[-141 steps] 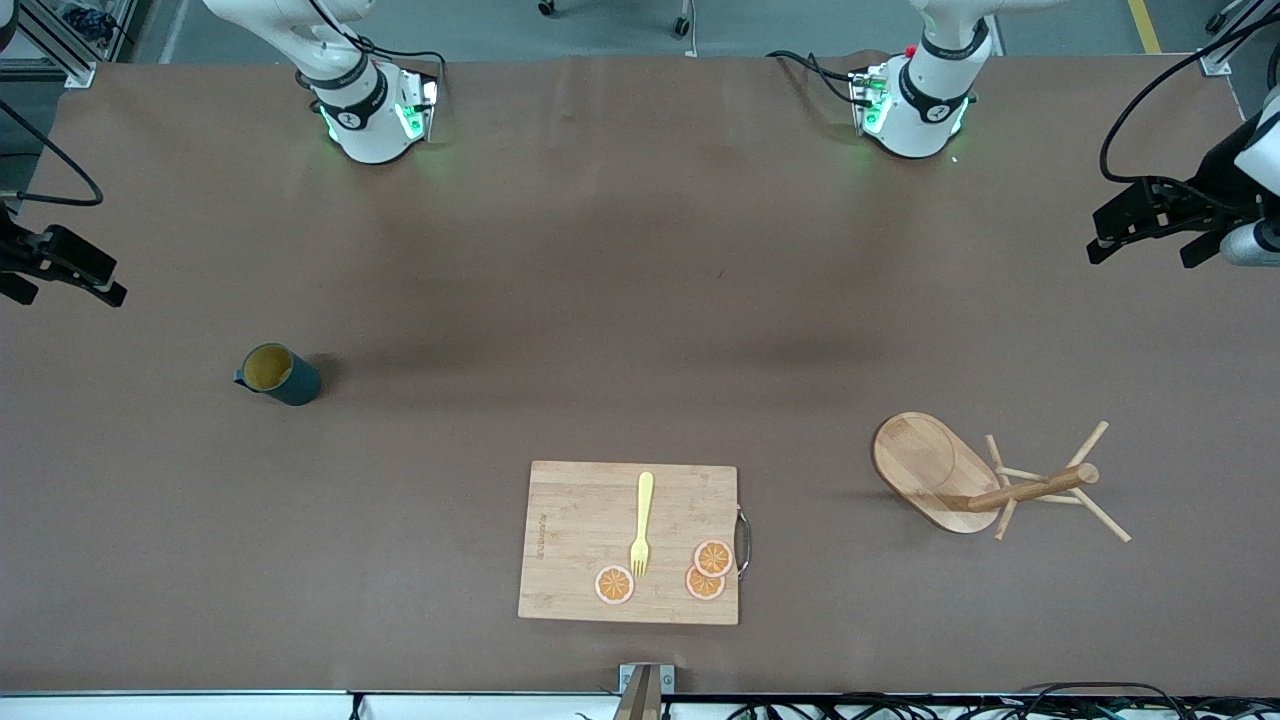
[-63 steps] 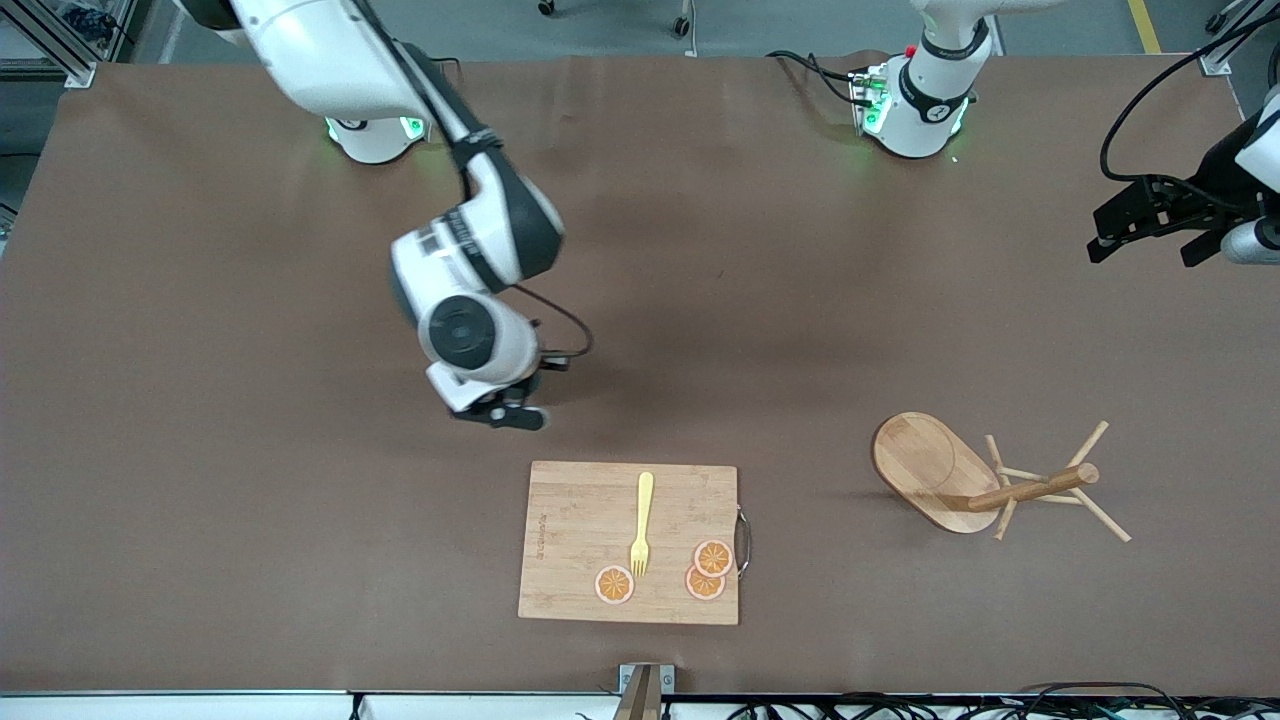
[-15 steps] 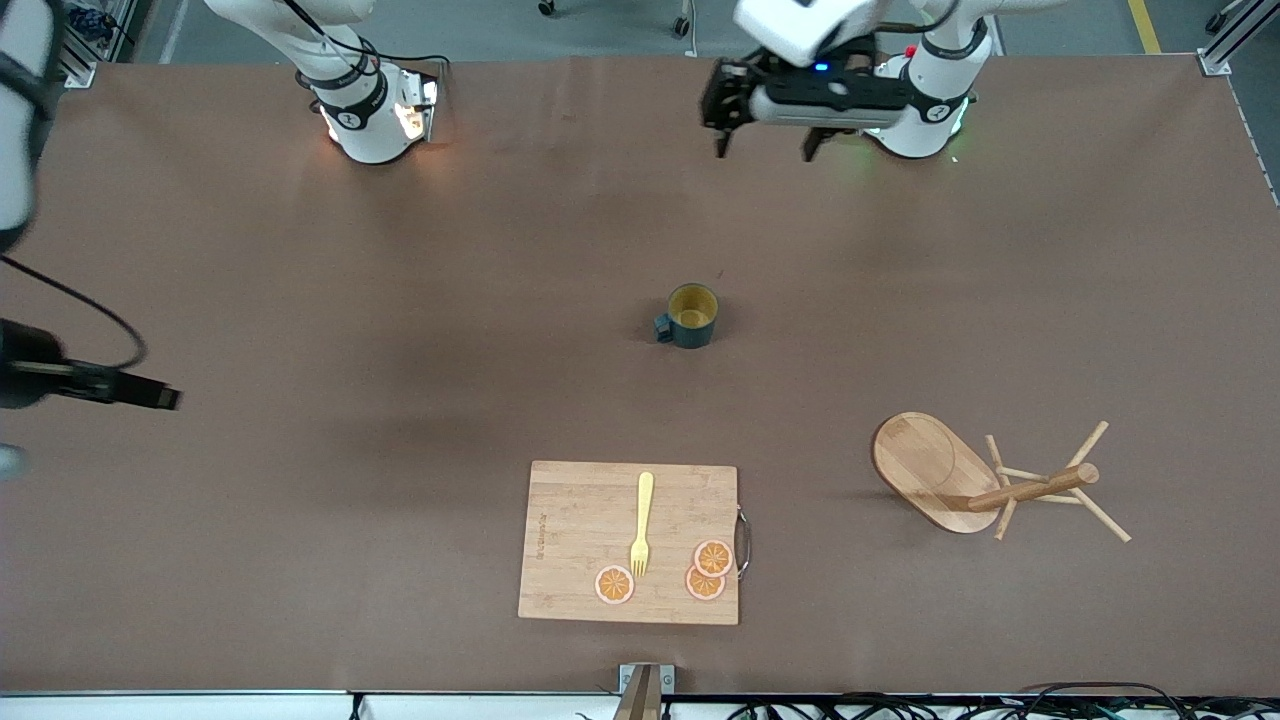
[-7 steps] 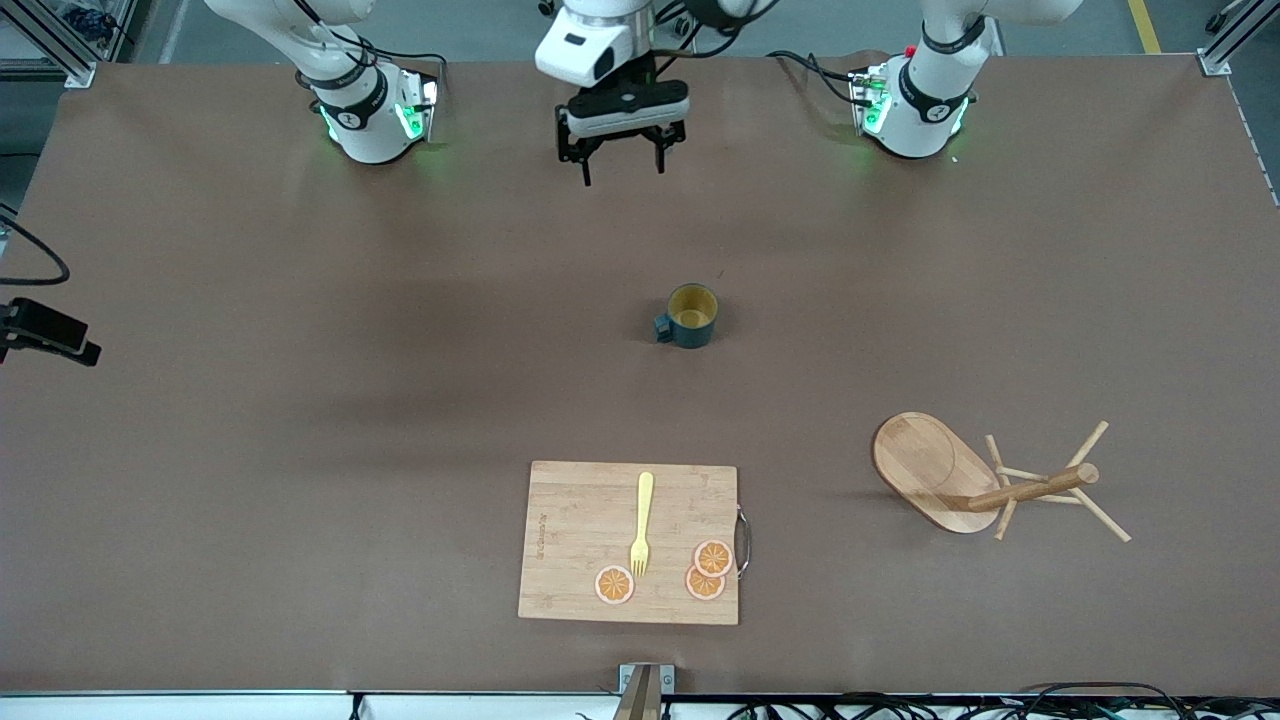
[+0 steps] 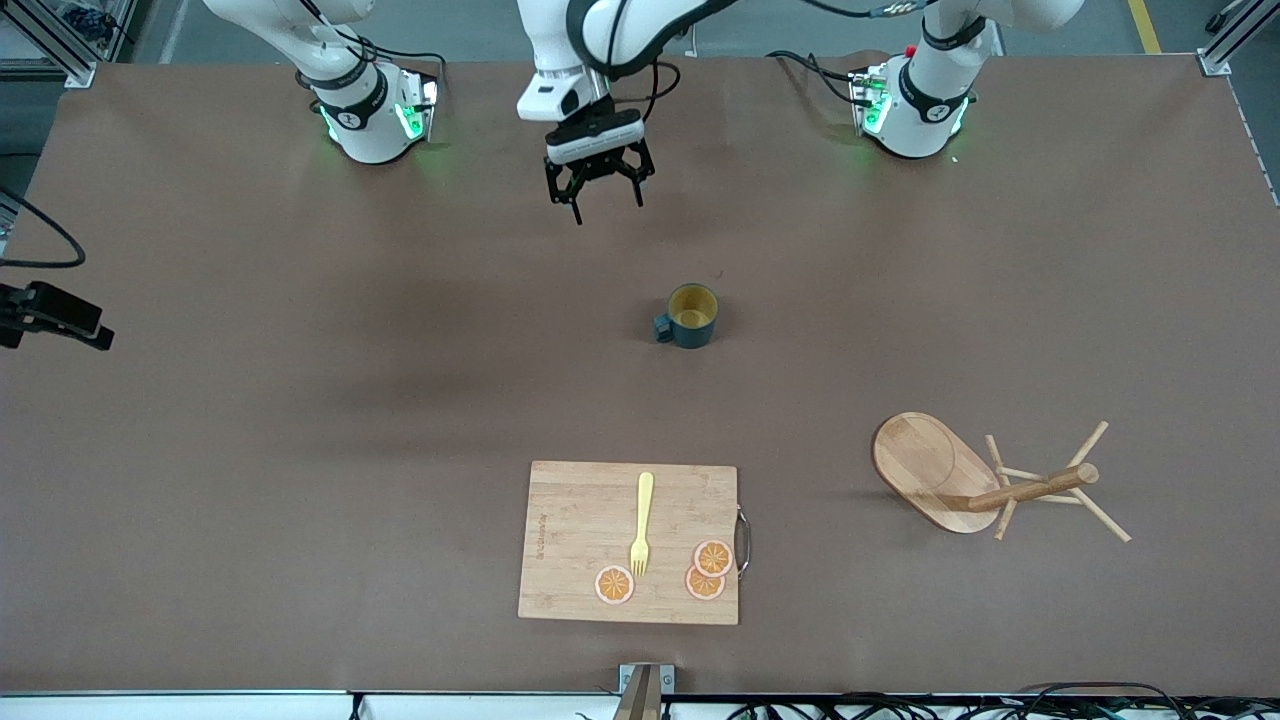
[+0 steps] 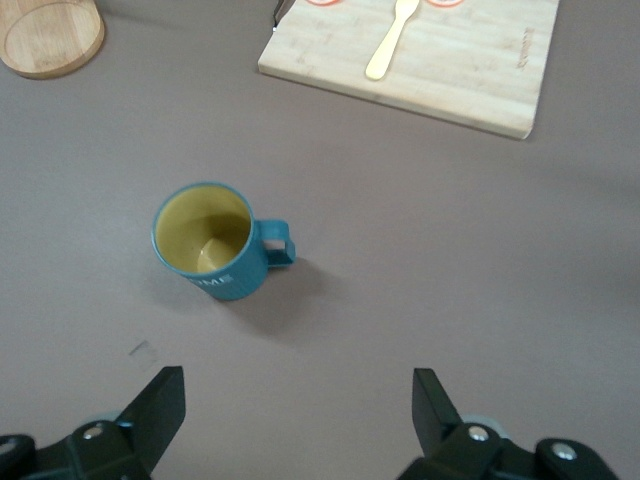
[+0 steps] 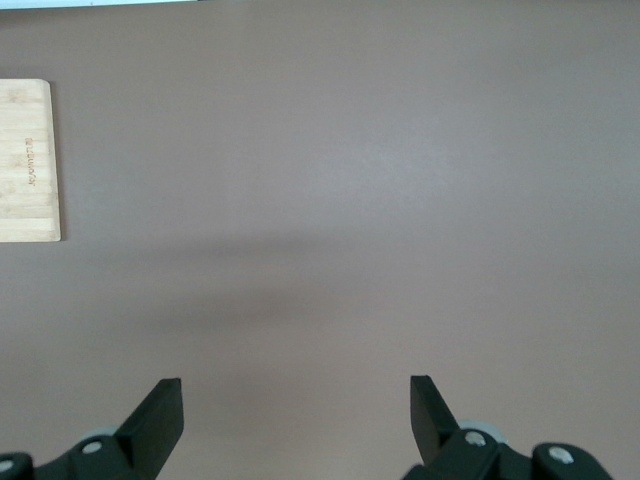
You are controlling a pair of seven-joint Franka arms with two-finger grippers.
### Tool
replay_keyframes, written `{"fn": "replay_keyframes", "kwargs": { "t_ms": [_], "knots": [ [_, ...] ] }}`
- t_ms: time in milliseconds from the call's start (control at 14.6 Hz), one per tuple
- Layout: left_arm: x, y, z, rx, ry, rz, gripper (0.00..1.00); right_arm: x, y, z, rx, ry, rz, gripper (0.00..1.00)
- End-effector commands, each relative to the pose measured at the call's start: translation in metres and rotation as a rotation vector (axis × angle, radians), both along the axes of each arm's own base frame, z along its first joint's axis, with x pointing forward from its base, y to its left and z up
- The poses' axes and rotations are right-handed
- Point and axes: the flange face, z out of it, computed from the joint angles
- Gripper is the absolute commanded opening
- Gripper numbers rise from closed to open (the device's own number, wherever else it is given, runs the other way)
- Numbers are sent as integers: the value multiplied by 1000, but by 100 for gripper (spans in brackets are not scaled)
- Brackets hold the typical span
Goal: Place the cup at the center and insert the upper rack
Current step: 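Move the left gripper over the mug while the right gripper retracts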
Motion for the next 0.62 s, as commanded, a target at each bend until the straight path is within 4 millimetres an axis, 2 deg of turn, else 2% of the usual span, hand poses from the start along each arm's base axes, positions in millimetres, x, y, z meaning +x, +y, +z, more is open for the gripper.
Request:
{"fn": "replay_keyframes", "kwargs": {
  "t_ms": [0,342,479,548],
  "knots": [
    [2,2,-48,26,-48,-6,100,-51,-5,3,-2,-26,2,100],
    [7,4,-127,50,-225,6,100,-50,-3,4,-9,-39,10,100],
    [5,7,-145,68,-293,0,100,-47,4,6,-16,-59,27,100],
    [1,7,-157,72,-314,1,100,-47,6,1,-15,-50,27,100]
  ]
}}
